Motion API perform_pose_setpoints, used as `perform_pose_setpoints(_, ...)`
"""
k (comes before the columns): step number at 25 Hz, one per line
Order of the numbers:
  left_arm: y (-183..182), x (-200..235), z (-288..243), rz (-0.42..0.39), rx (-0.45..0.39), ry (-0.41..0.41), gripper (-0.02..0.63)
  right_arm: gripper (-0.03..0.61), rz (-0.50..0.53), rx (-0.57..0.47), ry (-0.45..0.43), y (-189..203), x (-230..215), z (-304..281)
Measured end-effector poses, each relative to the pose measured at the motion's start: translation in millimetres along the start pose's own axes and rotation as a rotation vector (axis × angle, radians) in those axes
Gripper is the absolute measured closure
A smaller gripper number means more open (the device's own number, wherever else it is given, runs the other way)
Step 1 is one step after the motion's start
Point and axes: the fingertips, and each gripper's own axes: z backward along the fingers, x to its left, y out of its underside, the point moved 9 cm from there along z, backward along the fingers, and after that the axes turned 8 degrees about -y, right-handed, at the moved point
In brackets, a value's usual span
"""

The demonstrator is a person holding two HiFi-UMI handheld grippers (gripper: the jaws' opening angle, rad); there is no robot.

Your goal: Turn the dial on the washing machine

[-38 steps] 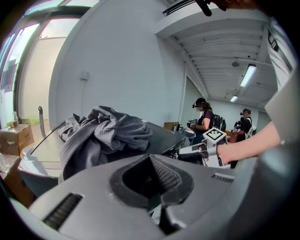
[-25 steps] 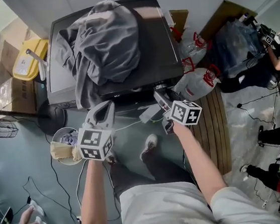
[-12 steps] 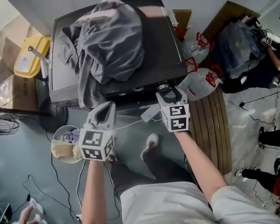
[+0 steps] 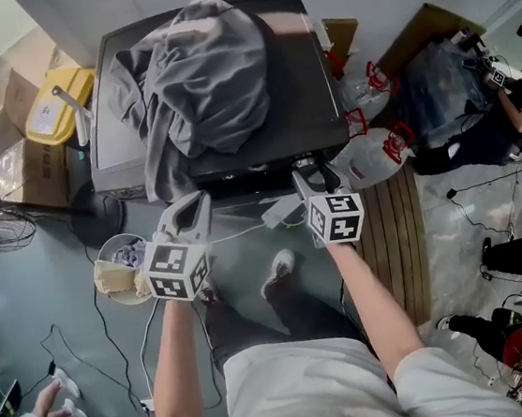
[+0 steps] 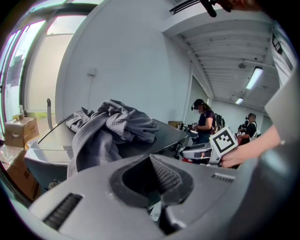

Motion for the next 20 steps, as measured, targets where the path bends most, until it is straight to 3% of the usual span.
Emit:
perform_pose_setpoints(4, 0.0, 0.2, -0.1, 0.001, 0.001, -0.004, 0.606, 0.318, -0.164, -0.036, -0.076, 2.5, -10.9, 1.6)
perform_pose_setpoints(7, -0.2, -0.3, -1.0, -0.001, 0.003, -0.004, 0.606, 0.318, -0.212, -0.041, -0.111, 3.2, -15.1, 0.3)
perform_pose_setpoints(12, -1.8, -3.9, 3.3, -0.010, 0.016, -0.008, 0.606, 0.316, -0.127, -0.024, -0.107, 1.9, -12.6, 1.9)
perform_pose_setpoints(20, -10.3, 3.1, 15.5, -0.061, 0.043, -0.019, 0.606, 0.318, 0.072, -0.002, 0.029, -0.8, -15.7, 39.8)
